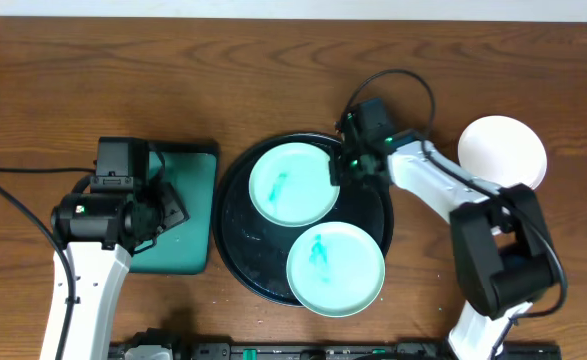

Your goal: Clean dirty plates on tray and stack at the side

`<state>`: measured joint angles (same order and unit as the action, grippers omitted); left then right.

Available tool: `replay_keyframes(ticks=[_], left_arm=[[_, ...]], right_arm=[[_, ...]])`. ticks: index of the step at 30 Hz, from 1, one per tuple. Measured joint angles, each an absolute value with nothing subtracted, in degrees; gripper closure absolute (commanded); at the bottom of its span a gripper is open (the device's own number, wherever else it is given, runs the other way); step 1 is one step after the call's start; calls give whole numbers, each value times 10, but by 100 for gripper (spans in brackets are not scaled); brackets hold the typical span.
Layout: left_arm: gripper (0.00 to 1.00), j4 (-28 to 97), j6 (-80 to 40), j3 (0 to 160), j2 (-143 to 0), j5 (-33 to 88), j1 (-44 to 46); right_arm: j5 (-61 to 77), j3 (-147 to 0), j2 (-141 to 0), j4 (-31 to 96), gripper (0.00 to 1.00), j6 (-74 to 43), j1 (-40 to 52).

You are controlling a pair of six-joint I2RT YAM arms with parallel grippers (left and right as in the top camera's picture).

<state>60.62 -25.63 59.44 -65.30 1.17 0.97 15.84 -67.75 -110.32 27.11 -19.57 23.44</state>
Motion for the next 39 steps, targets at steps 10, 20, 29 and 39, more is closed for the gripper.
replay_keyframes(ticks=[10, 20, 29, 39], left_arm=[[52, 521, -233, 594, -739, -11, 10], [55, 442, -206, 594, -906, -23, 6], [66, 411, -170, 594, -971, -29, -38], [93, 383, -141, 594, -999, -11, -44]], right_arm=[[128, -677, -1111, 270, 98, -222, 242], [126, -677, -1111, 277, 98, -224, 242], [126, -677, -1111, 278, 98, -224, 242], [126, -677, -1111, 281, 99, -224, 242]])
